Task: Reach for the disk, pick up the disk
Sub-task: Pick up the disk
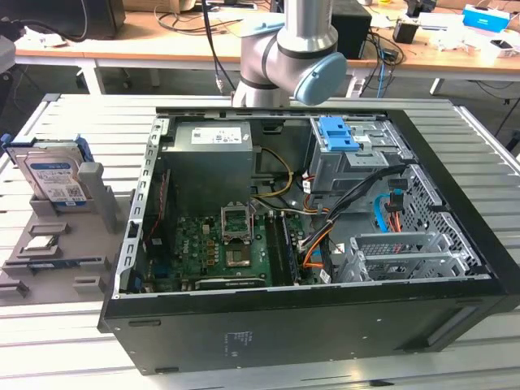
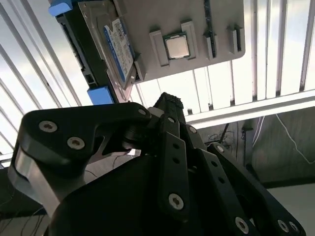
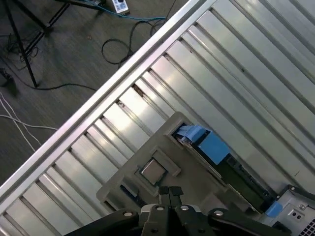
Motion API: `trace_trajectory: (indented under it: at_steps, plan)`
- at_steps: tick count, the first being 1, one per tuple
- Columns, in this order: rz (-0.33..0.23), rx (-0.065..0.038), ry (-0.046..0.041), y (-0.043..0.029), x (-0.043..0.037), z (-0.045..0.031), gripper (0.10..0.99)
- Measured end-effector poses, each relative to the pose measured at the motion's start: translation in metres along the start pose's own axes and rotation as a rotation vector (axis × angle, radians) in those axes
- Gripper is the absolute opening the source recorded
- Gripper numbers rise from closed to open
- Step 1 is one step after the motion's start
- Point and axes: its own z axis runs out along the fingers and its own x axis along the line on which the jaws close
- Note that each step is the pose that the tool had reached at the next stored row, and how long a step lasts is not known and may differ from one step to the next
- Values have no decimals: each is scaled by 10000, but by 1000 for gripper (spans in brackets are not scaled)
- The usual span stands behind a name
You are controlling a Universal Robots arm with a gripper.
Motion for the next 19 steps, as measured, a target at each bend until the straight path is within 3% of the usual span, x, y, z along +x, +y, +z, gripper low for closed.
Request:
trace_trajectory:
  at_steps: [19]
  plan:
    - [-3607,2,137,0,0,0,106]
